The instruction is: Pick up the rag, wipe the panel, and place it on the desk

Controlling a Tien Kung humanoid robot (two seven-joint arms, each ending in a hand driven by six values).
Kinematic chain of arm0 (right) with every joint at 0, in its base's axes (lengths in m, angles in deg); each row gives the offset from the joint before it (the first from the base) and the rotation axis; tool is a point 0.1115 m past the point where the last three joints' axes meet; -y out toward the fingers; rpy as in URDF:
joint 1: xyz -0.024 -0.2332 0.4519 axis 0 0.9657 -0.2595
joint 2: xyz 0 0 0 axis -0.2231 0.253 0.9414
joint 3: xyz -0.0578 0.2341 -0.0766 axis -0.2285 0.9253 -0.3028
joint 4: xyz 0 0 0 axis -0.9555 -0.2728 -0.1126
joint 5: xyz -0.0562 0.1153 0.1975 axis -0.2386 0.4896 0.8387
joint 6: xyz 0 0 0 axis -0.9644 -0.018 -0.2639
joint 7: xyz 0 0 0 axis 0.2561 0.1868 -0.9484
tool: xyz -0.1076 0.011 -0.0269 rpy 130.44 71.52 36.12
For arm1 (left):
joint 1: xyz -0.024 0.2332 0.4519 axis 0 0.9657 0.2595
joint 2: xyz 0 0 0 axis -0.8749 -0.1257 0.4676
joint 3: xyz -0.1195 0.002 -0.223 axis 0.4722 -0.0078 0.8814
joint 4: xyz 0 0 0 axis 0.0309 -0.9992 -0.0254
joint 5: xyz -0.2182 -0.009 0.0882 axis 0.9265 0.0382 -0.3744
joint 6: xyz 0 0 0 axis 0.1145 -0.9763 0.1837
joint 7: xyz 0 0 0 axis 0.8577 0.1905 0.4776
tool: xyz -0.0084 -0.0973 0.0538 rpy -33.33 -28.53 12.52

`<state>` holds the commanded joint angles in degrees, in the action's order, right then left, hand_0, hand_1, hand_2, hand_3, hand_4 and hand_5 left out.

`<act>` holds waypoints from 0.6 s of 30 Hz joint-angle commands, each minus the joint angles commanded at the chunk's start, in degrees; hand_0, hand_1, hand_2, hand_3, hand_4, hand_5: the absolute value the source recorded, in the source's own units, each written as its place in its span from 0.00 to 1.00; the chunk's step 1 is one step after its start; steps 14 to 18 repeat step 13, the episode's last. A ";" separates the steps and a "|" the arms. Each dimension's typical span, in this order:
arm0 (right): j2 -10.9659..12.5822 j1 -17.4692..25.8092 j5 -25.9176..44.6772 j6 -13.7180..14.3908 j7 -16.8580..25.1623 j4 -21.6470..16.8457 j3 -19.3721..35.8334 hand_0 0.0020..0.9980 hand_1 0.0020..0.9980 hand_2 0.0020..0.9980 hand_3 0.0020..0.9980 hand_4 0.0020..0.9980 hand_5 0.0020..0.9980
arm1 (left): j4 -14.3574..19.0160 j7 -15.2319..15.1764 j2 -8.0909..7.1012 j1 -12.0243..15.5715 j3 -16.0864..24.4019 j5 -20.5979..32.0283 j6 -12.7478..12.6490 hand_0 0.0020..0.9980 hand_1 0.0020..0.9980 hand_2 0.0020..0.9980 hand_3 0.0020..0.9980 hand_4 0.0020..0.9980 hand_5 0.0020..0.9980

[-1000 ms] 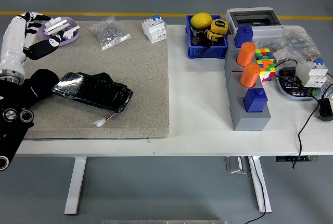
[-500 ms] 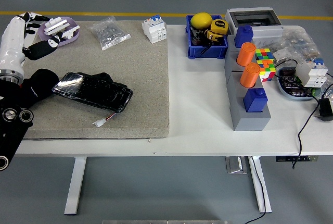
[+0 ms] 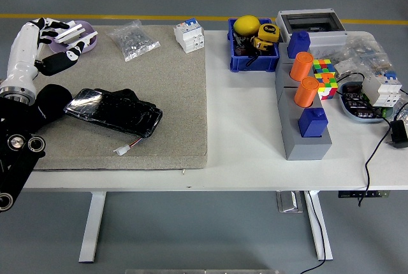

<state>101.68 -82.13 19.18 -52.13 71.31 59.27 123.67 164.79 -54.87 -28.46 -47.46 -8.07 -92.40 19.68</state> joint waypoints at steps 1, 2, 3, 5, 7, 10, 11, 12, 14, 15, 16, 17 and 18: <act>0.00 -0.03 -0.03 0.02 0.02 -0.03 0.03 0.79 0.67 0.69 0.50 1.00 0.52 | 0.10 0.11 0.06 -0.05 -0.09 -0.53 -0.05 0.64 0.70 0.75 0.59 0.78 0.20; 0.01 -0.06 -0.06 0.01 0.02 -0.06 -0.01 0.79 0.67 0.69 0.50 1.00 0.52 | 0.17 0.15 0.07 -0.05 -0.12 -0.53 -0.02 0.64 0.70 0.75 0.59 0.78 0.20; 0.00 -0.07 -0.07 0.03 0.03 -0.07 0.01 0.79 0.67 0.69 0.50 1.00 0.52 | 0.20 0.14 0.07 -0.05 -0.13 -0.41 0.01 0.64 0.70 0.75 0.59 0.78 0.20; -0.04 -0.08 0.05 0.07 0.08 -0.10 -0.01 0.79 0.67 0.69 0.56 1.00 0.52 | 0.11 0.21 0.03 -0.06 -0.07 -0.30 0.12 0.64 0.70 0.75 0.59 0.78 0.19; -0.06 -0.06 0.16 0.01 0.07 -0.12 -0.15 0.79 0.67 0.69 0.56 1.00 0.52 | -0.09 0.23 -0.06 -0.10 0.08 -0.13 0.23 0.64 0.70 0.75 0.59 0.78 0.19; -0.07 -0.06 0.49 0.05 0.14 -0.09 -0.41 0.78 0.67 0.70 0.58 1.00 0.51 | -0.11 0.11 -0.24 -0.16 -0.03 0.06 0.11 0.64 0.70 0.75 0.59 0.78 0.19; -0.07 -0.08 0.54 0.07 0.16 -0.10 -0.46 0.78 0.67 0.70 0.58 1.00 0.51 | -0.04 0.15 -0.23 -0.17 -0.08 -0.45 0.02 0.64 0.70 0.75 0.59 0.78 0.19; -0.05 -0.13 0.56 0.10 0.19 -0.13 -0.54 0.78 0.67 0.70 0.58 1.00 0.51 | -0.02 0.07 -0.18 -0.18 -0.16 -0.53 -0.06 0.64 0.70 0.75 0.59 0.78 0.19; -0.04 -0.17 0.61 0.11 0.20 -0.16 -0.66 0.78 0.67 0.70 0.58 1.00 0.51 | -0.02 0.02 -0.12 -0.18 -0.24 -0.31 -0.08 0.64 0.70 0.75 0.59 0.78 0.19; -0.04 -0.17 0.61 0.11 0.20 -0.16 -0.66 0.78 0.67 0.70 0.58 1.00 0.51 | -0.02 0.02 -0.12 -0.18 -0.24 -0.31 -0.08 0.64 0.70 0.75 0.59 0.78 0.19; -0.04 -0.17 0.61 0.11 0.20 -0.16 -0.66 0.78 0.67 0.70 0.58 1.00 0.51 | -0.02 0.02 -0.12 -0.18 -0.24 -0.31 -0.08 0.64 0.70 0.75 0.59 0.78 0.19; -0.04 -0.17 0.61 0.11 0.20 -0.16 -0.66 0.78 0.67 0.70 0.58 1.00 0.51 | -0.02 0.02 -0.12 -0.18 -0.24 -0.31 -0.08 0.64 0.70 0.75 0.59 0.78 0.19; -0.04 -0.17 0.61 0.11 0.20 -0.16 -0.66 0.78 0.67 0.70 0.58 1.00 0.51 | -0.02 0.02 -0.12 -0.18 -0.24 -0.31 -0.08 0.64 0.70 0.75 0.59 0.78 0.19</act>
